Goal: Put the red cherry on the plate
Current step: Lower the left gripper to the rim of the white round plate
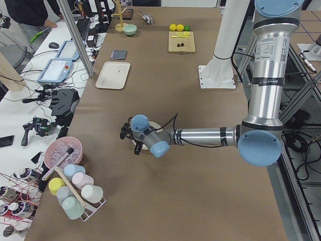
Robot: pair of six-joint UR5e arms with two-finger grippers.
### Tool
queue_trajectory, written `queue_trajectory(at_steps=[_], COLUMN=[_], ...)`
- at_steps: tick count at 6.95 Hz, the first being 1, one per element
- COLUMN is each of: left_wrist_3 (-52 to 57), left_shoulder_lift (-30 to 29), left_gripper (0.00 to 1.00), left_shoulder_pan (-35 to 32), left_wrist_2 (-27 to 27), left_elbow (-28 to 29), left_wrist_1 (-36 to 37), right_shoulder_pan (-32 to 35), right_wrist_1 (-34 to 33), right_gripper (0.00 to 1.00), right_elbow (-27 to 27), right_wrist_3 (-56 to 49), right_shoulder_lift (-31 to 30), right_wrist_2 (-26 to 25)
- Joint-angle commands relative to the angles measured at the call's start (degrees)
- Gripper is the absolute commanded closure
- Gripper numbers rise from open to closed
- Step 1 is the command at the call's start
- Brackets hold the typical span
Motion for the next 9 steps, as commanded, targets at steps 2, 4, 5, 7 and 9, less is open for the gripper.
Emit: queue_trajectory(at_steps=[2,4,5,7,9], left_wrist_3=[-1.01,-0.92,-1.01,-0.92,-1.18], left_shoulder_lift=[0.54,0.63,0.81,0.81,0.81], left_gripper=[0.08,0.18,0.26,0.86,1.0], left_shoulder_pan=[1.42,1.51,1.51,1.51,1.51], left_wrist_2=[0.5,0.59,0.59,0.59,0.59], left_elbow=[1.51,6.23,6.7,6.53,6.35], left_wrist_1=[-4.32,-11.76,-12.76,-12.95,-13.91], right_shoulder_pan=[0.0,0.27,0.27,0.36,0.36], right_wrist_1=[1.02,1.11,1.02,1.11,1.11], right_gripper=[0.0,0.0,0.0,0.0,0.0], right_elbow=[-0.31,-0.22,-0.22,-0.13,-0.22], right_wrist_3=[-0.09,-0.09,-0.09,-0.09,-0.09], right_shoulder_lift=[-0.63,-0.9,-0.9,-1.07,-0.98], right_wrist_2=[0.02,0.02,0.11,0.11,0.11])
